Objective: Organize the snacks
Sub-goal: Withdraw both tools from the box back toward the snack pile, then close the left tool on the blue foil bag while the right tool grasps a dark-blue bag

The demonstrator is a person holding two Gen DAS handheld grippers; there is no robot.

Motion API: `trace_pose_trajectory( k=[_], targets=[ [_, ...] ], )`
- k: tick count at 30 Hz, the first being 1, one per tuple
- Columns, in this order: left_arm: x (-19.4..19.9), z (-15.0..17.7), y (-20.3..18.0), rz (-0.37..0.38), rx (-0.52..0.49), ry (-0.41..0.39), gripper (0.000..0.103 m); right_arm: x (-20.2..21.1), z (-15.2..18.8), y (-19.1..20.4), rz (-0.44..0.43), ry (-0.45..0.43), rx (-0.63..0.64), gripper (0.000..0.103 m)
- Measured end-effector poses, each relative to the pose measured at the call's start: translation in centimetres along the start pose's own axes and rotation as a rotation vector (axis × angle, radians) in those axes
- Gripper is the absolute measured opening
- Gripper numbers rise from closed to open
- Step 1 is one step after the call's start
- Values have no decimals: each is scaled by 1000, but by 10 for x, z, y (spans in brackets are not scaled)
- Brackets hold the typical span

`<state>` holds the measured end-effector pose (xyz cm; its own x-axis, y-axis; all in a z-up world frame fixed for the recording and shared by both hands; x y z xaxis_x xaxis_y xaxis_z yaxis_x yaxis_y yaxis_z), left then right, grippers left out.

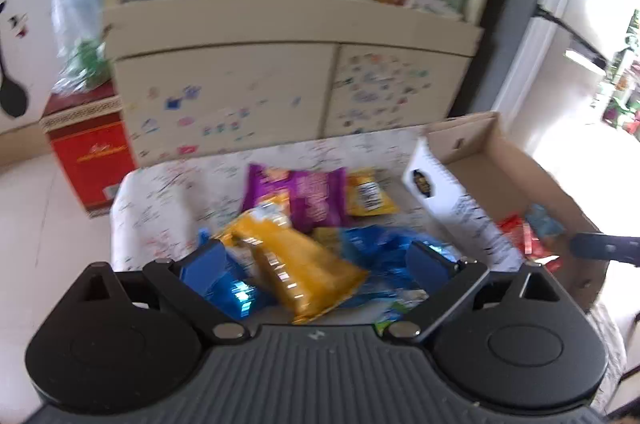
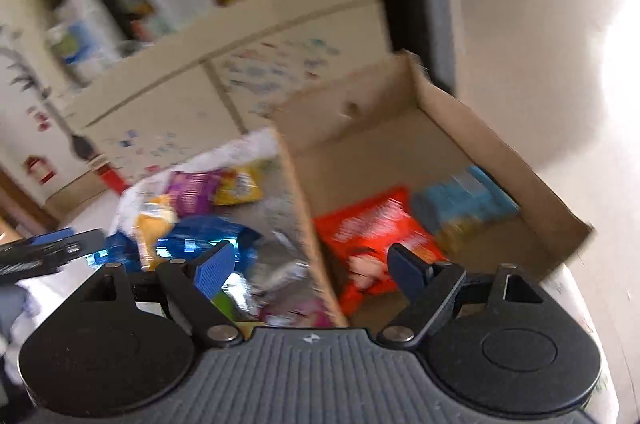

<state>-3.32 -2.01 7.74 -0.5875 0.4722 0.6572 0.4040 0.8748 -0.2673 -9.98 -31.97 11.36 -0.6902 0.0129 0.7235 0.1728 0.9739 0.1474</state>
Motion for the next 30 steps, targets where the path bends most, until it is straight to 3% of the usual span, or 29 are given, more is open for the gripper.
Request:
trace_pose_trajectory(
  k=[9, 14, 26, 30],
  targets=[
    [2, 0, 23, -88, -10, 18, 97, -15, -6, 33, -101, 11, 57, 88],
    [-2, -2, 46, -76, 17, 48, 97, -25, -5, 45, -154, 63, 13, 88],
    [-28, 12, 59, -96, -112, 148, 97, -67, -12, 58, -178, 173, -116, 94],
    [-38, 16, 55, -83, -205, 173, 97, -78, -16, 60, -157, 192, -135, 95]
  ],
)
Point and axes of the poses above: each gripper's, at about its wrist camera, not at the fingertips, and x roughly against the way its jaws point, y to its left, z to its underside, the point moved 1 cm from there along -x, roughly the way its jaws point, and after that the axes turned 11 degrees about z, right-handed, at the moved point
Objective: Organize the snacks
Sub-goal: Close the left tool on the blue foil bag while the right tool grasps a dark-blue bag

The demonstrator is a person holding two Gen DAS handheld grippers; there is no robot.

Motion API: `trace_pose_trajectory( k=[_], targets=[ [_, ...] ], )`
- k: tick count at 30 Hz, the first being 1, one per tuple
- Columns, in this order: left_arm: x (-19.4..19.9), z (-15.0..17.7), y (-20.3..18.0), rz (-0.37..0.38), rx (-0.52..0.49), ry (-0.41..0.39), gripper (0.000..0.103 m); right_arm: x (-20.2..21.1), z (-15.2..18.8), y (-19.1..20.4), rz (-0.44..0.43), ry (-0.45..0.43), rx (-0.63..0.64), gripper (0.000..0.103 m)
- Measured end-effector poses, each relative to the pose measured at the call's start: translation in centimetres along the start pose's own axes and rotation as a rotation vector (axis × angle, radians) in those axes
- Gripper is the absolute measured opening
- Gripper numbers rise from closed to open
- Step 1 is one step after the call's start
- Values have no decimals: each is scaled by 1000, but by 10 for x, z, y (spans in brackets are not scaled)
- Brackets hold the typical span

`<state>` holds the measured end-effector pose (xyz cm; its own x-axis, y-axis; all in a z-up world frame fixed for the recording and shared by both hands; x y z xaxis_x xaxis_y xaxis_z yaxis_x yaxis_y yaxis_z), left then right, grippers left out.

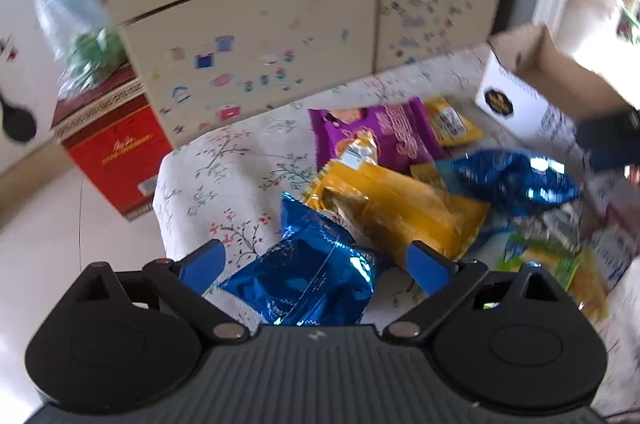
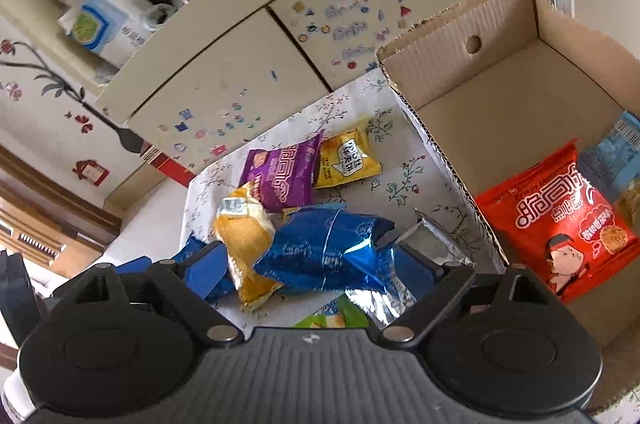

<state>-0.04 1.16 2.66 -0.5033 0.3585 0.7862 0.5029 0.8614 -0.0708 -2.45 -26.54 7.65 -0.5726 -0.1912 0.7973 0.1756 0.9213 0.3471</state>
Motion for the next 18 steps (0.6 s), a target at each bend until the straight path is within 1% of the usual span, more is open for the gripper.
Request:
trace_pose_trajectory(
  k=[3, 6, 7, 9, 13, 18],
  targets=[
    [-9, 3, -4, -9, -66, 26, 97, -7, -2, 3, 21, 7, 4, 97],
    [-18, 5, -6, -8, -101, 46, 97, -18, -3, 9, 44, 22, 25, 98],
    [-20, 5, -6, -8, -106, 50, 97, -18, -3, 9, 44, 22, 25, 98],
    [-24, 6, -6, -3, -109, 55, 97, -29, -3, 12, 72, 43, 44, 98],
    [-32, 6, -7, -4, -126, 67, 97, -39, -4, 15, 83, 63, 48, 98],
    [-41, 8, -7, -13, -137, 83, 97, -48, -2, 21, 97, 69, 91, 98]
  ],
)
Point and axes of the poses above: each gripper's, at about its wrist camera, not at the fingertips, and x roughly against the way its jaws point, y to its left, z to its underside, the point moved 1 cm from there along -x, roughly the way its jaws point, and after that the axes turned 11 degrees about z, right-handed, at the moved point
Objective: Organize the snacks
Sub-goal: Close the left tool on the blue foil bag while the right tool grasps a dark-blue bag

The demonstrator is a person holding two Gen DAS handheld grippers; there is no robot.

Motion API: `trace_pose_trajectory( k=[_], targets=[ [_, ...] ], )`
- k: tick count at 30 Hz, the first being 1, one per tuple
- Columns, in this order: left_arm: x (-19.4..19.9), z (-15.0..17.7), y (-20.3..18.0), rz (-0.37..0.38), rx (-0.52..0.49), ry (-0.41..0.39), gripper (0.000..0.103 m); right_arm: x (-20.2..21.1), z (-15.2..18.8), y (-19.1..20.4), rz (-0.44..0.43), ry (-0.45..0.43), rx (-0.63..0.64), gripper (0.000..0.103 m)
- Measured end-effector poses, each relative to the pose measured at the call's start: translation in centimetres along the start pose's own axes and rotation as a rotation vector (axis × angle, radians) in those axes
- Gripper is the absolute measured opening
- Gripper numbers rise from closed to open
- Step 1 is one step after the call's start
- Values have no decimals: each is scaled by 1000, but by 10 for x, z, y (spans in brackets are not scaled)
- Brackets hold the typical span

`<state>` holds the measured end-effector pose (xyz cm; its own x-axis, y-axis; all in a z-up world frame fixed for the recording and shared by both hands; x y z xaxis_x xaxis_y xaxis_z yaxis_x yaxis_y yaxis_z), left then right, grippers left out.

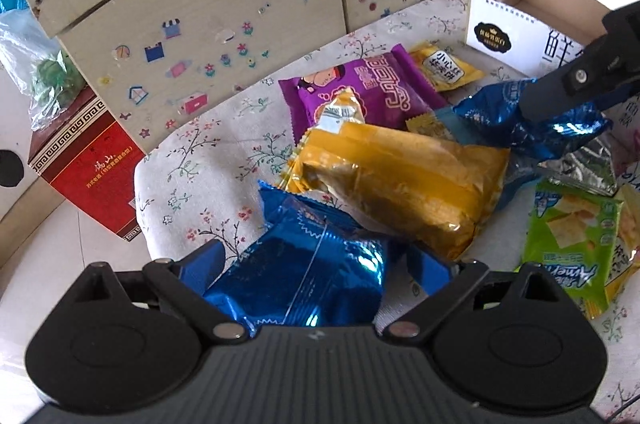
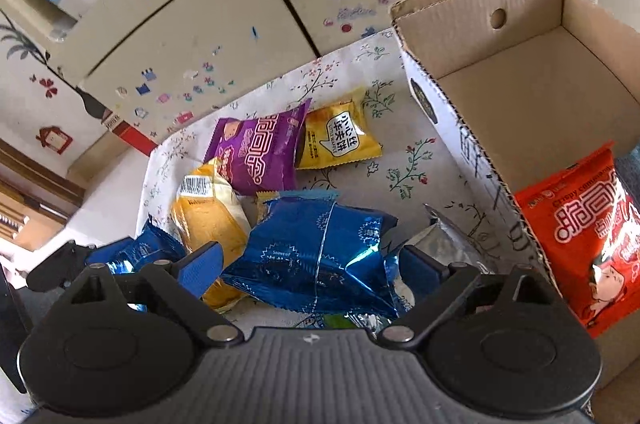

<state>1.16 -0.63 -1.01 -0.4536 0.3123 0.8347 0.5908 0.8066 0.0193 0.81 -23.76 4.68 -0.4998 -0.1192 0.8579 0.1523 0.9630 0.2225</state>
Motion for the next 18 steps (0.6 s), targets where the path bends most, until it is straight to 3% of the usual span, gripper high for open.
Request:
trace_pose_trajectory(
  k=[7, 11, 18],
  targets=[
    [-6, 0, -2, -5, 12, 21, 92, -2, 3, 9, 26, -32, 71, 90],
    [-6, 0, -1, 15, 50, 32, 74, 1, 5, 11, 44, -54, 101, 81],
    [0, -1, -4, -2, 65, 27, 67, 8, 7, 12, 59, -88, 135, 75]
  ],
)
Point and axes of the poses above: each gripper's, at about its wrist camera, not at the fingertips, and x roughly against the way its jaws point, y to its left, z to its underside, the point moved 1 cm from there along -x, roughly the way its jaws point, and after that the axes turned 11 degrees about z, right-handed, at the moved point
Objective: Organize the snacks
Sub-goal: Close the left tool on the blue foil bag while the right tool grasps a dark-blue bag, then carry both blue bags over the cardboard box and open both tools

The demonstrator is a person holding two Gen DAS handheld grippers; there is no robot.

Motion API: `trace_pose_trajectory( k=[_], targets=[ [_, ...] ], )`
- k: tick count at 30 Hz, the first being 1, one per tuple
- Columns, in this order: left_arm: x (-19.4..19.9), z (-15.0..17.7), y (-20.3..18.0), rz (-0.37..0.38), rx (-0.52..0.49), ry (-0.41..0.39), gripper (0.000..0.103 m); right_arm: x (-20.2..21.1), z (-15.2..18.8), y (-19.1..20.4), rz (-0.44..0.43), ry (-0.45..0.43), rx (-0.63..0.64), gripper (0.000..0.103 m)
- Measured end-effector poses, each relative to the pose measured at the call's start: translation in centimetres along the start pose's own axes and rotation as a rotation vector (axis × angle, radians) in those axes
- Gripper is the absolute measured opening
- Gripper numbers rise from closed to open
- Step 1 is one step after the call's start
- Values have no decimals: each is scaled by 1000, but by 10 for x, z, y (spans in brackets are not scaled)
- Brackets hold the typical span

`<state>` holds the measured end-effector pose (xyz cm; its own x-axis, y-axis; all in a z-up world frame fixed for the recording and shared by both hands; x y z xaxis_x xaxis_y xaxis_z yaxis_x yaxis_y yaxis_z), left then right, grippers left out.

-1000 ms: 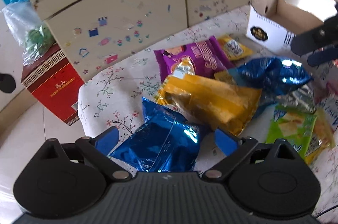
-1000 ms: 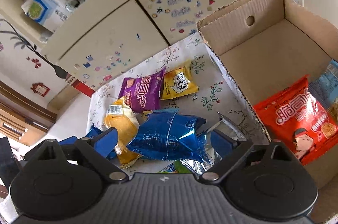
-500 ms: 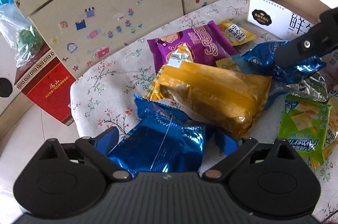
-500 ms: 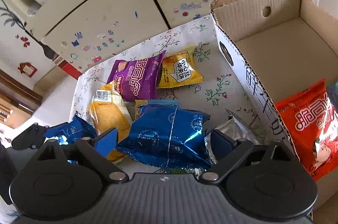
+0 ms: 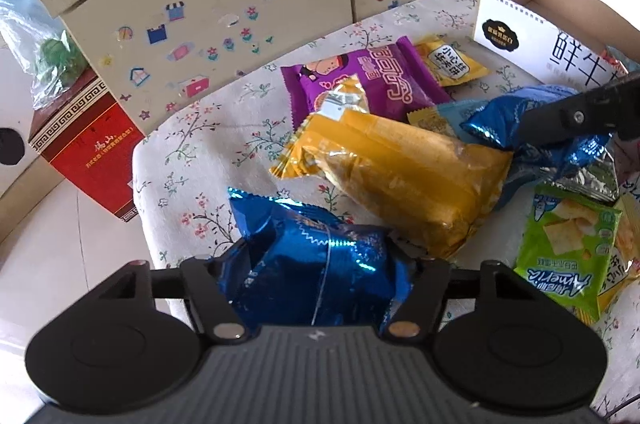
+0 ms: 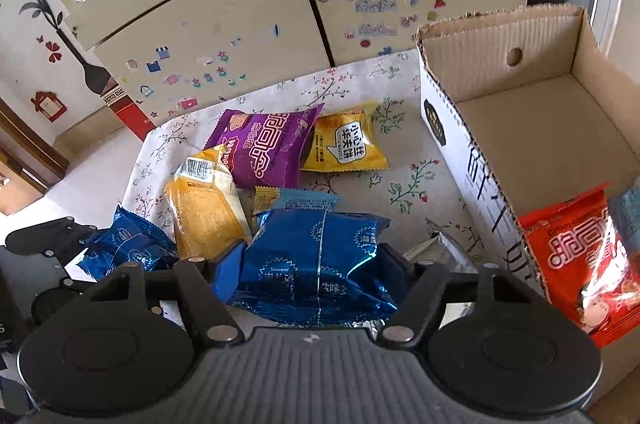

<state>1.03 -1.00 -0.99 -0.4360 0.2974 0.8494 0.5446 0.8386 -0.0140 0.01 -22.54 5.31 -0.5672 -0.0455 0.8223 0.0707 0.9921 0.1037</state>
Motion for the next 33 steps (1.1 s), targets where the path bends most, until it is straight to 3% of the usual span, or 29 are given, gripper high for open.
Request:
trace_pose_trajectory(
  k=[12, 33],
  targets=[
    [35, -12, 2, 3, 77, -104, 67, 15, 0, -5, -50, -28, -15, 73],
    [60, -49, -4, -43, 231, -266, 67, 38, -3, -22, -120, -67, -77, 73]
  ],
)
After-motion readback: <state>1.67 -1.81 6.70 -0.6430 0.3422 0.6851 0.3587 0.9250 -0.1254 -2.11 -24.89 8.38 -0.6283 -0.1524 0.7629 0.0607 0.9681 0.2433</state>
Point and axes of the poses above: each gripper's, at about its wrist camera, not at the fingertips, and x roughly against the way its jaws point, y to its left, z to its underside, the point moved 1 cm from there along -x, roughly the way its jaws point, and after that the axes turned 11 degrees about z, right-handed, at the moved point
